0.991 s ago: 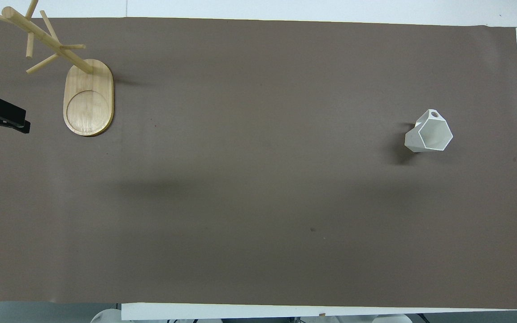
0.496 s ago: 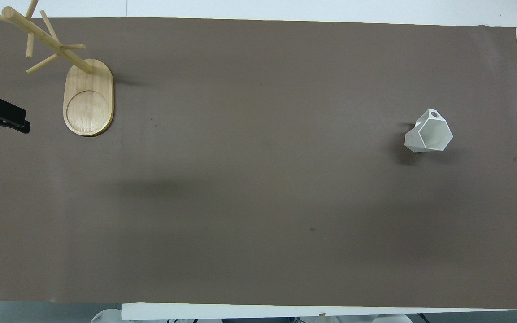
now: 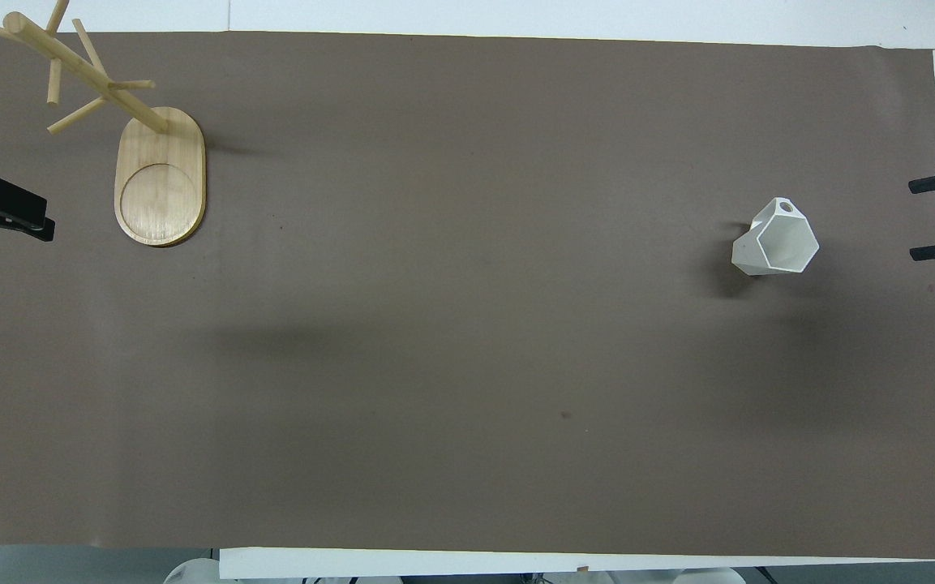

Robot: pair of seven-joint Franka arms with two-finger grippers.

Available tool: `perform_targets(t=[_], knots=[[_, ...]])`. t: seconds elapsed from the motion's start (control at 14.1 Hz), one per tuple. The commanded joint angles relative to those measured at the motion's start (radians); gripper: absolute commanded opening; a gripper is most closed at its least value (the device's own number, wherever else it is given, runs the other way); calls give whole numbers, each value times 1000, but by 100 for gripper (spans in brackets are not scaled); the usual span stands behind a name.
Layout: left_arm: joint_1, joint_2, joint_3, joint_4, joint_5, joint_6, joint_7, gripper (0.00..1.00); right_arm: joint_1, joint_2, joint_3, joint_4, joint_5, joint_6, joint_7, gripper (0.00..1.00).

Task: Hang cup on rack
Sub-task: 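Close the right gripper on the white cup's base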

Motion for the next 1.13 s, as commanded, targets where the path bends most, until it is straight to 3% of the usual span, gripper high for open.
perform_targets(t=[0.0,0.28,0.64,1.06], knots=[[0,-17,-2,-8,19,-10,-9,100,-65,104,13,20,126,-52,-178,100],[0,-17,-1,-8,19,-10,-9,100,-86,259,14,20,317,-150,-324,100],[0,-17,-2,-8,19,-10,-9,100,-77,308,16,4,320,-153,-416,100],[0,-17,-1,-8,19,-10,-9,100,-23,312,14,-51,341,-124,-463,100]])
